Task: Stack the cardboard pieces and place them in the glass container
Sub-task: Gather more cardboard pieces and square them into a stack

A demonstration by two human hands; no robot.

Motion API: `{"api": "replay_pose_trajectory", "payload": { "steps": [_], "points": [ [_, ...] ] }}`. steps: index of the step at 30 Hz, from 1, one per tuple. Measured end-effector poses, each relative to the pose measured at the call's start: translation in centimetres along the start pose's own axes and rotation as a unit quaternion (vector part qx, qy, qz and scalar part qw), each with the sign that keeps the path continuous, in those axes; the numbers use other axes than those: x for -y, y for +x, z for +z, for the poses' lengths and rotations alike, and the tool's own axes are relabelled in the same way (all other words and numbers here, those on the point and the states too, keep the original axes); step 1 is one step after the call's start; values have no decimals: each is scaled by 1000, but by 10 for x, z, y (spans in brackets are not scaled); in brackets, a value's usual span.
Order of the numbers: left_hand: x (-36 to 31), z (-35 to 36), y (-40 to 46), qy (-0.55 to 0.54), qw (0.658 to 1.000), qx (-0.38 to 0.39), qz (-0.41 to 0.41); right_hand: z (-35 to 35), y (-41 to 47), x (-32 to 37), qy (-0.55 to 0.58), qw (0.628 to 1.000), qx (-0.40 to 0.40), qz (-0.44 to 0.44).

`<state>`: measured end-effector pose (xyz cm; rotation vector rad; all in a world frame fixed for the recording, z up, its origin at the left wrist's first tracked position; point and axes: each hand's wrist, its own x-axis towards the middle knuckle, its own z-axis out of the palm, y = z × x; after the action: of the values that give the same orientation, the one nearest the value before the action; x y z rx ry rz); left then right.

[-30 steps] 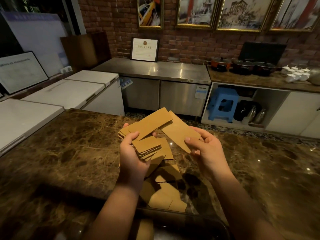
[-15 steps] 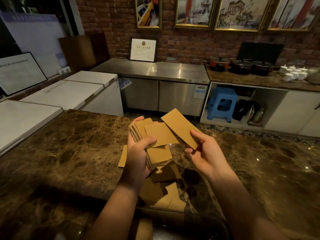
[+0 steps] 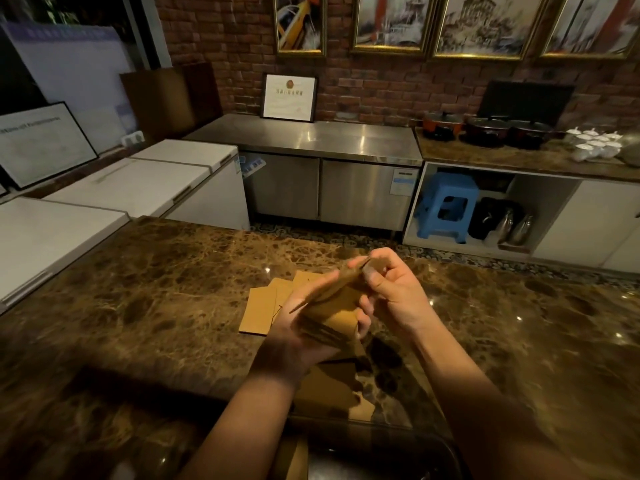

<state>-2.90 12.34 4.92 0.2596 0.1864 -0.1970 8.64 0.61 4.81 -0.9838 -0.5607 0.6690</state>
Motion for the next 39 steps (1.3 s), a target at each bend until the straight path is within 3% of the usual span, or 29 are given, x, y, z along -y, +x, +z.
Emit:
{"api": "replay_pose_trajectory", "payload": {
  "steps": [2,4,6,8,11,14,17,19,21,23,28,34,36,39],
  "points": [
    [-3,0,3,-1,997,-1,81,-4,1,-1,-35,999,-2,-29],
    [-13,-6,8,-1,986,-56,159,-10,0,0,-144,983,-73,-81],
    [-18,-13,4,52,972,-66,220,-14,-3,0,-223,956,-136,-129],
    [-18,-18,1,109,956,-45,269,-14,-8,1,-268,936,-151,-169],
    [-15,-11,0,104,948,5,300,-13,-12,2,-277,915,-197,-218],
    [-17,-9,3,66,944,-8,323,-18,-17,7,-266,893,-268,-243],
    [-21,-15,9,107,925,-65,358,-9,-28,7,-395,846,-178,-311],
    [-21,-17,17,143,925,-115,333,0,-34,-3,-534,759,-32,-371],
    [-18,-18,22,164,938,-126,277,9,-39,-13,-632,686,71,-354],
    [-14,-23,24,192,935,-107,280,15,-42,-17,-673,663,93,-313],
    [-14,-36,16,192,933,7,304,20,-42,-22,-710,638,67,-291],
    [-17,-27,19,117,955,-25,270,18,-39,-26,-716,636,64,-280],
    [-19,-28,22,95,944,-45,313,18,-38,-27,-688,667,46,-282],
    [-20,-30,24,79,943,-34,321,18,-33,-23,-571,785,-19,-240]
  ]
}}
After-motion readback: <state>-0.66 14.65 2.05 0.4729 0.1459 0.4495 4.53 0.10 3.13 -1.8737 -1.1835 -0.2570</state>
